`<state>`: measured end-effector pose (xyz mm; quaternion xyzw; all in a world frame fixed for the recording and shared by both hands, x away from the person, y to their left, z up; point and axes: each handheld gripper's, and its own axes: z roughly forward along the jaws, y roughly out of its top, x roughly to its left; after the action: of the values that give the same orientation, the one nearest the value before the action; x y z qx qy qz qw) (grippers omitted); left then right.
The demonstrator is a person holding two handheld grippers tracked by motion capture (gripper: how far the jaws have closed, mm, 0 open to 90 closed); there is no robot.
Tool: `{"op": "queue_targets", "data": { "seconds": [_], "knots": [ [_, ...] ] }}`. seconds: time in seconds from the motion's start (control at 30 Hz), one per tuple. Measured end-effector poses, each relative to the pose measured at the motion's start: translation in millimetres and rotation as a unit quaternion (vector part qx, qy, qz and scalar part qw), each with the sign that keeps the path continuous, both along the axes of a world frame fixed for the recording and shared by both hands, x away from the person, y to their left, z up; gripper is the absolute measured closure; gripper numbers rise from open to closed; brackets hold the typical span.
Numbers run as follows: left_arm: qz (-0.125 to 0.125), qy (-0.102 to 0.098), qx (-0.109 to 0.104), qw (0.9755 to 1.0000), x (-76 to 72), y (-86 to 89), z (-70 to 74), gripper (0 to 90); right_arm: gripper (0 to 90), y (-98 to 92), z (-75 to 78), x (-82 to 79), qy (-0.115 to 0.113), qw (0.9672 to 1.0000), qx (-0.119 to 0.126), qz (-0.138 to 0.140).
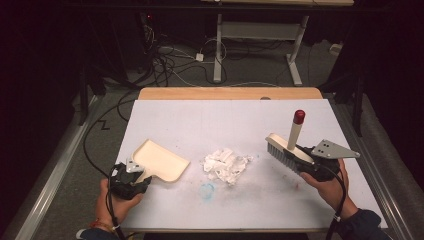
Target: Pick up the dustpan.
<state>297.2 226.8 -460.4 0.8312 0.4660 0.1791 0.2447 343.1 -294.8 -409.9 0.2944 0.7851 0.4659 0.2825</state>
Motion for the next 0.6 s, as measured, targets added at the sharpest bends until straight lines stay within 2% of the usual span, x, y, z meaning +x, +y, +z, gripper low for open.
{"op": "queue_targets", "data": {
  "seconds": [0.13,0.33,0.5,0.6],
  "knots": [
    [-0.033,-0.001,0.006,0.9994,-5.7,-2.3,4.0,63.0,67.5,0.2,0.1,-0.1,0.000,1.0000,-0.001,-0.001],
    [-0.074,0.006,0.012,0.9971,-12.1,-9.9,11.3,63.0,67.5,-0.8,-0.5,1.0,-0.001,1.0000,0.001,-0.003],
    [-0.091,0.009,-0.001,0.9958,-15.5,-15.2,16.2,63.0,67.5,-0.5,-2.6,2.6,-0.004,1.0000,0.006,-0.006],
    [-0.109,0.017,-0.010,0.9939,-17.1,-19.0,18.2,63.0,67.5,1.6,-3.9,5.1,-0.004,0.9998,0.015,-0.009]
  ]
}}
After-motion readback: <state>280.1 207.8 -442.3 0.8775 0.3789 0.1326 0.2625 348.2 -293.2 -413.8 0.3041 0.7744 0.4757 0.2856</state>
